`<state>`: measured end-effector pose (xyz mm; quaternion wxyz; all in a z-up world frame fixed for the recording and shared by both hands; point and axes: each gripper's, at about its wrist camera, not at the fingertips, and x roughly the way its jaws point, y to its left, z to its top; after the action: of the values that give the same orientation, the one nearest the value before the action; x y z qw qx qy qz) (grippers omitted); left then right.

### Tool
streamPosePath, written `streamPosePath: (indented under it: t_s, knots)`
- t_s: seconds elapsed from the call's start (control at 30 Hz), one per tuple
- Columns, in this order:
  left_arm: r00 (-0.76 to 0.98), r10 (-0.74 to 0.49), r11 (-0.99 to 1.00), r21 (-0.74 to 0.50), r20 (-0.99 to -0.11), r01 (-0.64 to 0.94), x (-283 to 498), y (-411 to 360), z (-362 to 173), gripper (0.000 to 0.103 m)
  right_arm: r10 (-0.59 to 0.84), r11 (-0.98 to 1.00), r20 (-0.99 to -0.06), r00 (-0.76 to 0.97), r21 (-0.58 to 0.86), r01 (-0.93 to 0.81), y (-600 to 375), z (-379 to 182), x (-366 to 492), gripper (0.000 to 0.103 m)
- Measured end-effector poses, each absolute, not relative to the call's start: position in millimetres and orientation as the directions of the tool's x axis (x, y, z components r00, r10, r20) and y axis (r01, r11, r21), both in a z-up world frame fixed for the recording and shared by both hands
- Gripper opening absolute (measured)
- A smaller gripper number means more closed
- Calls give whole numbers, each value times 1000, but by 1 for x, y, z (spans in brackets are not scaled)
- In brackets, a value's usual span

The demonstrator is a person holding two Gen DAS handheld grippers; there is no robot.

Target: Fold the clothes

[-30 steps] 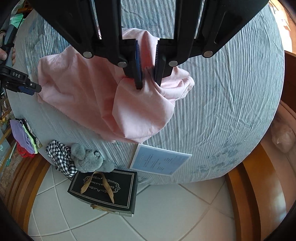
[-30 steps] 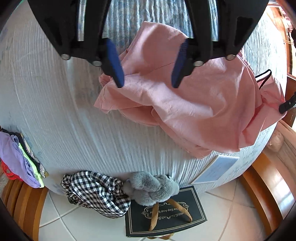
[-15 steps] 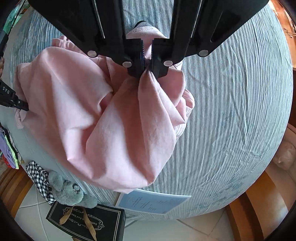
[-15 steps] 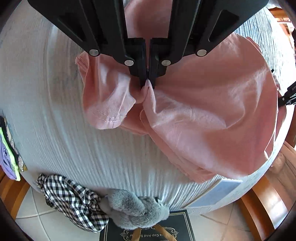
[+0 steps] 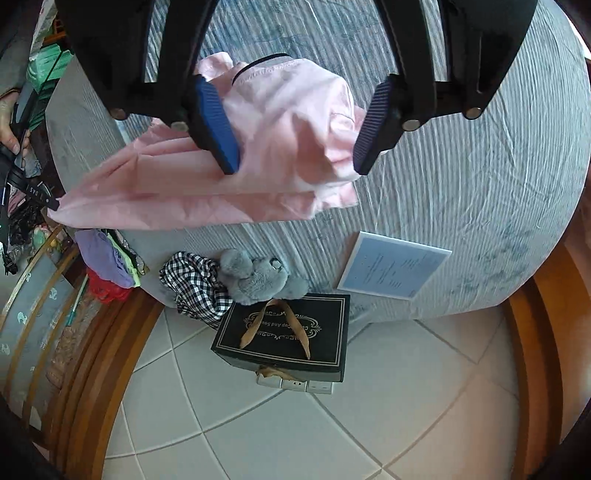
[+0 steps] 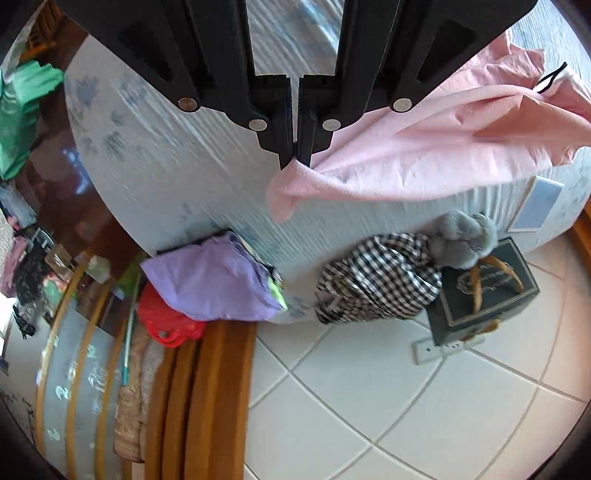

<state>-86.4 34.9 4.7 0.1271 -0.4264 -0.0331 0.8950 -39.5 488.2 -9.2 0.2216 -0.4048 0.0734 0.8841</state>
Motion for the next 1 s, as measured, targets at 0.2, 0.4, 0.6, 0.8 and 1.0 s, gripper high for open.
streamPosePath:
  t_s: [0.2, 0.4, 0.6, 0.8, 1.0]
  knots:
    - [-508, 229, -971, -157, -830, -181, -77, 41, -42, 69, 260, -919, -827, -499, -53, -391, 488, -44, -9, 65]
    - [-430, 223, -973, -175, -875, -149, -64, 49, -89, 69, 122, -976, -845, -521, -6, -218, 458, -56, -12, 68]
    - [-403, 178, -982, -134, -898, -135, -68, 68, -124, 68, 35, -999, -887, -461, -33, -12, 421, -89, -36, 86]
    - [-365, 73, -995, -45, -928, -85, -84, 79, -142, 1, 36, -992, -916, -400, -82, 99, 405, -130, -63, 74]
    - [-536, -13, -1000, 15, -844, -1, -87, 53, -68, 0, 28, -999, -851, -525, -43, 17, 419, -92, -71, 2]
